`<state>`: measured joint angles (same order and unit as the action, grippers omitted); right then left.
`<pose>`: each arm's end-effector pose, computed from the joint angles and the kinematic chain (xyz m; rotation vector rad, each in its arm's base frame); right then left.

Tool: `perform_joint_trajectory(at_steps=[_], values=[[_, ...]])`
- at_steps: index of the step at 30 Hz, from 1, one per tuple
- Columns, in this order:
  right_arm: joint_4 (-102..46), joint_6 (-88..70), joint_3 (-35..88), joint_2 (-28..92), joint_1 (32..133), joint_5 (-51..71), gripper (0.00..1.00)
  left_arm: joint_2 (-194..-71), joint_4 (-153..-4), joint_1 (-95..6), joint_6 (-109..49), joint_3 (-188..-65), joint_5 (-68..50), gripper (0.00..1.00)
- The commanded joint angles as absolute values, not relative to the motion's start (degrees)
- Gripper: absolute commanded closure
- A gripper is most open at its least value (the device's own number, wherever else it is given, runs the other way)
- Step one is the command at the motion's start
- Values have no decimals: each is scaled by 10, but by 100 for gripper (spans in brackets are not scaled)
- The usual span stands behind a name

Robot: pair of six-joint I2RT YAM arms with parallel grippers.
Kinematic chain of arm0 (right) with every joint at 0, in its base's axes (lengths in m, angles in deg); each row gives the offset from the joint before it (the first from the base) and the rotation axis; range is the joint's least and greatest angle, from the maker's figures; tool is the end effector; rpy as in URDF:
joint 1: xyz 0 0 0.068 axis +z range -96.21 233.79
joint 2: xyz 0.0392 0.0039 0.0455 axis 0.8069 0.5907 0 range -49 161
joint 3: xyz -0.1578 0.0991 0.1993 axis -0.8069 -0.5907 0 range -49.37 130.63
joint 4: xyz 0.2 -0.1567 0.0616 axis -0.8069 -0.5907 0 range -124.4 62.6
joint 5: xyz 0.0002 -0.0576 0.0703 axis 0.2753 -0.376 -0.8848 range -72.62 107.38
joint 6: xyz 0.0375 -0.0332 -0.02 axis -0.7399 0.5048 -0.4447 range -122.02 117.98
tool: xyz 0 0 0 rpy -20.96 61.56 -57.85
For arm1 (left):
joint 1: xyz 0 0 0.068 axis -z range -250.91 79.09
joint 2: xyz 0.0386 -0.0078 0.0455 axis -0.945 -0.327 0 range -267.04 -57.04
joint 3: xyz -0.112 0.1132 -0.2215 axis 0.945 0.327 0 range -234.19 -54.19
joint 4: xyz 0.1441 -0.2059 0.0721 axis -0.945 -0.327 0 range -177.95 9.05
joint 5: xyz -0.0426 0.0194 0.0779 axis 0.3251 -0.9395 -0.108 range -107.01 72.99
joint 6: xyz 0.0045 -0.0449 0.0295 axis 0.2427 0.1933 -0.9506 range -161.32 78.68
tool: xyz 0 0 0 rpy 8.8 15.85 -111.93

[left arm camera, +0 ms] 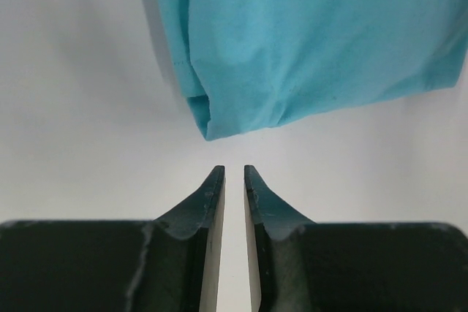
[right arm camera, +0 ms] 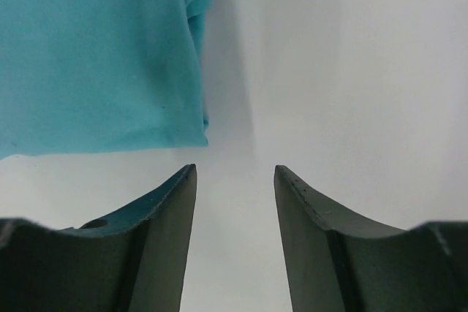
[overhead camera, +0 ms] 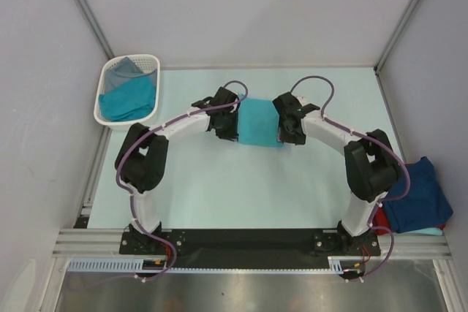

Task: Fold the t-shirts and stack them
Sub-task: Smooth out wrinkles on the folded tshirt

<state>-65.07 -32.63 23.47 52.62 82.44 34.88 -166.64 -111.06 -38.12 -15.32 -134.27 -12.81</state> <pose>0.3210 0.1633 0.2078 0.1297 2.6340 -0.0810 0.3404 -0.2224 0.1992 0.1855 2.6742 -0.4428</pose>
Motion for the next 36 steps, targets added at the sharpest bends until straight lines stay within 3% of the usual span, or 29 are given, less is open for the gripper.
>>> perform_joint_trajectory(at_steps=[1, 29, 32, 36], values=[[-631, -332, 248, 547, 824, 341, 48, -1664, -1095, -398, -167, -1361, -140, 78], [-623, -332, 281, 619, 819, 314, 49, -1738, -1106, -418, -153, -1436, -97, 77], [-626, -332, 281, 607, 819, 316, 48, -1709, -1108, -414, -153, -1436, -119, 75], [-627, -332, 284, 600, 819, 320, 48, -1684, -1112, -413, -158, -1441, -129, 61]])
